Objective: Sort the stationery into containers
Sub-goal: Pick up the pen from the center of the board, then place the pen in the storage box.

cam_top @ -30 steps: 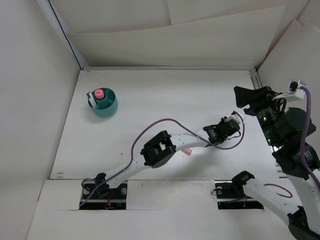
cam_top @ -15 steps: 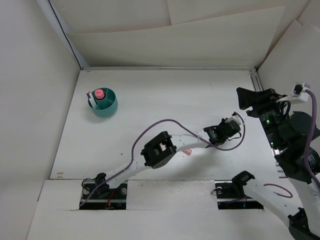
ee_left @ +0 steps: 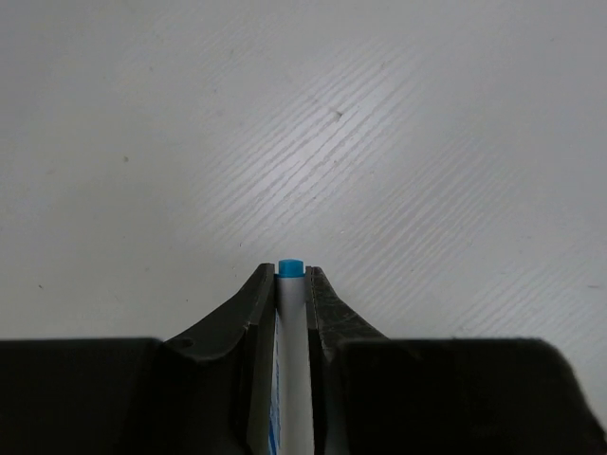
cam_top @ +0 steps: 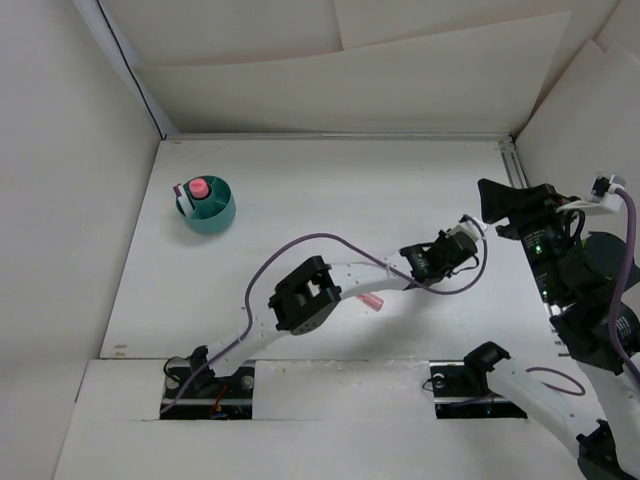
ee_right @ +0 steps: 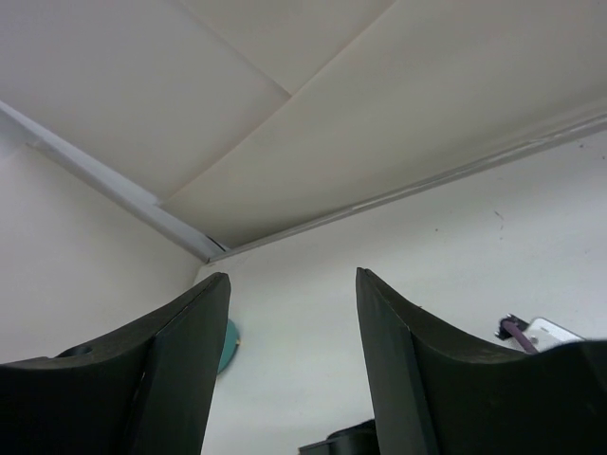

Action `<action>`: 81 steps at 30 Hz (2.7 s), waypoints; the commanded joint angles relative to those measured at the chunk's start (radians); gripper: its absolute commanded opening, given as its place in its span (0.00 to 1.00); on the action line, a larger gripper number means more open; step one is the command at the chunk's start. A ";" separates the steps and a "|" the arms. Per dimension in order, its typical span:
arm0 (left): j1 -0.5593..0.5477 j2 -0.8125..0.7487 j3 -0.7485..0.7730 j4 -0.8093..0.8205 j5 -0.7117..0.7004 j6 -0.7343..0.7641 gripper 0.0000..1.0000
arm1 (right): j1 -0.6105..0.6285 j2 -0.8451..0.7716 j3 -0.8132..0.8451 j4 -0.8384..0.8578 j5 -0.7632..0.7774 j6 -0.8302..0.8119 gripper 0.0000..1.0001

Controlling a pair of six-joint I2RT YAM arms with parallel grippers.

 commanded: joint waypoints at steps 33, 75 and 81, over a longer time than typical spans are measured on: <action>0.856 -1.280 -1.054 0.382 -0.350 -0.431 0.00 | 0.031 0.309 -0.463 0.711 -0.189 0.100 0.54; 1.262 -0.754 -0.783 0.401 -0.583 -0.037 0.00 | 0.085 0.454 -0.494 0.789 -0.340 0.063 0.43; 1.242 -0.665 -0.758 0.483 -0.655 0.082 0.00 | 0.085 0.454 -0.494 0.789 -0.350 0.063 0.43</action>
